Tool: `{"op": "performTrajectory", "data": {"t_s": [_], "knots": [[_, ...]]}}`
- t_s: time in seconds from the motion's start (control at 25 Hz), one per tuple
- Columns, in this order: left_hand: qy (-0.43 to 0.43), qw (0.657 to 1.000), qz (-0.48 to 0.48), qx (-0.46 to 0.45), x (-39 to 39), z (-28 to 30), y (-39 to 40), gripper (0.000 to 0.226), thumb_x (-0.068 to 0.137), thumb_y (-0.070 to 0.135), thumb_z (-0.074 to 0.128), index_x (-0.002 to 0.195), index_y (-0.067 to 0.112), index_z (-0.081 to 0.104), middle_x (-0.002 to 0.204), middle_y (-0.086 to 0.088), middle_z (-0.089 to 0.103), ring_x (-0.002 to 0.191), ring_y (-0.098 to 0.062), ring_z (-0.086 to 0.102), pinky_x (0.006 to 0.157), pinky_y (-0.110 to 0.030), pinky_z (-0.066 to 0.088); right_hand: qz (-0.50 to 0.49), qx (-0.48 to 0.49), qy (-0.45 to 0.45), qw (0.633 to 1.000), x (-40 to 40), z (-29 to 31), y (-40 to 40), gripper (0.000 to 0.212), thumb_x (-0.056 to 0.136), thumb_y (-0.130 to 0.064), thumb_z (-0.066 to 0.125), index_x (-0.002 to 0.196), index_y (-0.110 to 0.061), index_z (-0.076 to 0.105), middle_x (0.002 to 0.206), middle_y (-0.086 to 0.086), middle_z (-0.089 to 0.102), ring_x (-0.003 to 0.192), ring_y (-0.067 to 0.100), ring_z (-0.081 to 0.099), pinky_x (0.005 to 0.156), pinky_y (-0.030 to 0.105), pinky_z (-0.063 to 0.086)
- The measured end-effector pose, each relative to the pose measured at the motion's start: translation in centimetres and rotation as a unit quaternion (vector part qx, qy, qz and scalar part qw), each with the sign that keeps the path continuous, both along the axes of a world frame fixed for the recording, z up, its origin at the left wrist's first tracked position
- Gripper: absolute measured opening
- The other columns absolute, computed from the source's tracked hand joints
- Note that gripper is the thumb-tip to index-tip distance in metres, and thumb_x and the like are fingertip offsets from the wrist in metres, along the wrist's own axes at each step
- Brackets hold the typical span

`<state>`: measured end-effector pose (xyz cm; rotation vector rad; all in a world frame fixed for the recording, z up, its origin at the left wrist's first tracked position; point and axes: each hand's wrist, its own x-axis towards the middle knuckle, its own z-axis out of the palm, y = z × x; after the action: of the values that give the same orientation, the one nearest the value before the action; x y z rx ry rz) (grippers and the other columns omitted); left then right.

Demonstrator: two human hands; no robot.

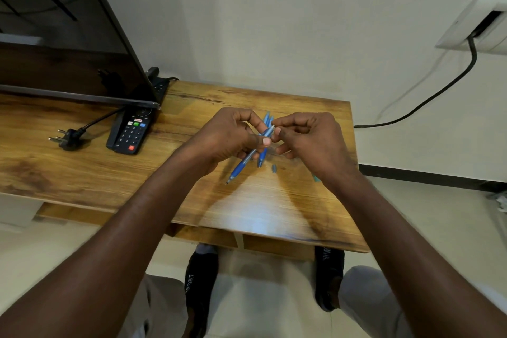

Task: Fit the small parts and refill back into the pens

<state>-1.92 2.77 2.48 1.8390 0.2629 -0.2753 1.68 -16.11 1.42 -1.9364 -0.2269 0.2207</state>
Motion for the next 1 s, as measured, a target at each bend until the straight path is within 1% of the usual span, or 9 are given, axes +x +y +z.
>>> {"op": "performTrajectory", "data": {"t_s": [0.12,0.2,0.28,0.36,0.48,0.56,0.68,0.88,1.0], "knots": [[0.011,1.0,-0.009,0.004,0.1,0.0,0.1,0.028,0.087,0.006,0.082,0.112,0.001,0.069,0.084,-0.02,0.077,0.069,-0.022,0.072,0.06,-0.027,0.057,-0.05,-0.004,-0.002,0.999,0.3,-0.2,-0.2,0.018,0.097,-0.013,0.074,0.114,-0.016,0.078,0.088,0.0,0.079,0.064,0.017,0.078,0.063,0.035,0.065],[0.014,0.999,-0.009,0.031,0.1,-0.2,0.0,0.026,0.088,0.007,0.082,0.11,0.003,0.07,0.086,-0.022,0.078,0.07,-0.023,0.072,0.059,-0.027,0.055,-0.073,-0.082,-0.027,0.994,0.6,-1.0,-0.4,0.009,0.095,-0.016,0.076,0.103,-0.019,0.08,0.085,-0.002,0.078,0.065,0.016,0.077,0.07,0.041,0.067],[0.009,0.996,-0.007,0.085,0.0,-0.5,0.0,0.023,0.087,0.009,0.083,0.106,0.008,0.071,0.081,-0.016,0.078,0.069,-0.02,0.073,0.058,-0.027,0.053,-0.05,-0.19,-0.058,0.979,0.5,-1.8,-0.5,0.006,0.094,-0.019,0.076,0.093,-0.021,0.082,0.081,-0.003,0.078,0.07,0.017,0.076,0.074,0.043,0.066],[-0.001,0.992,-0.01,0.125,0.0,-0.8,-0.2,0.024,0.086,0.01,0.084,0.105,0.014,0.071,0.076,-0.011,0.078,0.067,-0.017,0.073,0.063,-0.03,0.053,0.002,-0.282,-0.084,0.956,-0.2,-2.4,0.0,0.007,0.093,-0.021,0.075,0.091,-0.02,0.082,0.082,-0.001,0.078,0.074,0.02,0.075,0.073,0.038,0.063],[-0.025,0.991,-0.015,0.132,-0.1,-0.9,-0.3,0.042,0.084,0.007,0.085,0.118,0.025,0.069,0.074,-0.01,0.077,0.068,-0.017,0.073,0.074,-0.037,0.059,0.052,-0.345,-0.097,0.932,-0.9,-2.9,0.7,0.009,0.09,-0.025,0.079,0.097,-0.02,0.08,0.091,0.002,0.077,0.086,0.024,0.073,0.077,0.039,0.061],[-0.041,0.991,-0.019,0.124,-0.1,-0.7,-0.2,0.051,0.085,0.005,0.083,0.126,0.031,0.068,0.075,-0.009,0.076,0.068,-0.016,0.073,0.072,-0.035,0.059,0.06,-0.358,-0.089,0.928,-1.0,-3.4,0.9,0.016,0.09,-0.027,0.081,0.103,-0.02,0.078,0.095,0.001,0.075,0.089,0.023,0.071,0.08,0.041,0.061],[-0.053,0.992,-0.027,0.108,-0.1,-0.4,-0.2,0.044,0.088,0.003,0.08,0.123,0.03,0.073,0.068,0.002,0.074,0.061,-0.007,0.068,0.06,-0.023,0.05,0.052,-0.351,-0.081,0.931,-1.1,-3.9,1.2,0.013,0.09,-0.025,0.081,0.101,-0.02,0.077,0.092,0.0,0.074,0.085,0.02,0.071,0.078,0.041,0.062],[-0.045,0.995,-0.025,0.084,0.0,-0.4,-0.2,0.037,0.088,0.003,0.08,0.117,0.027,0.075,0.082,-0.021,0.075,0.065,-0.015,0.068,0.056,-0.021,0.05,0.063,-0.358,-0.084,0.928,-1.3,-3.9,1.3,0.009,0.092,-0.013,0.073,0.098,-0.017,0.079,0.091,0.001,0.075,0.083,0.019,0.07,0.076,0.038,0.062],[-0.051,0.996,-0.023,0.062,0.0,-0.2,-0.2,0.041,0.088,0.002,0.08,0.122,0.025,0.073,0.085,-0.026,0.074,0.067,-0.019,0.067,0.054,-0.021,0.052,0.037,-0.312,-0.053,0.948,-0.8,-3.1,1.0,0.013,0.094,-0.011,0.069,0.096,-0.014,0.082,0.091,0.002,0.078,0.084,0.018,0.072,0.075,0.034,0.06]]}}
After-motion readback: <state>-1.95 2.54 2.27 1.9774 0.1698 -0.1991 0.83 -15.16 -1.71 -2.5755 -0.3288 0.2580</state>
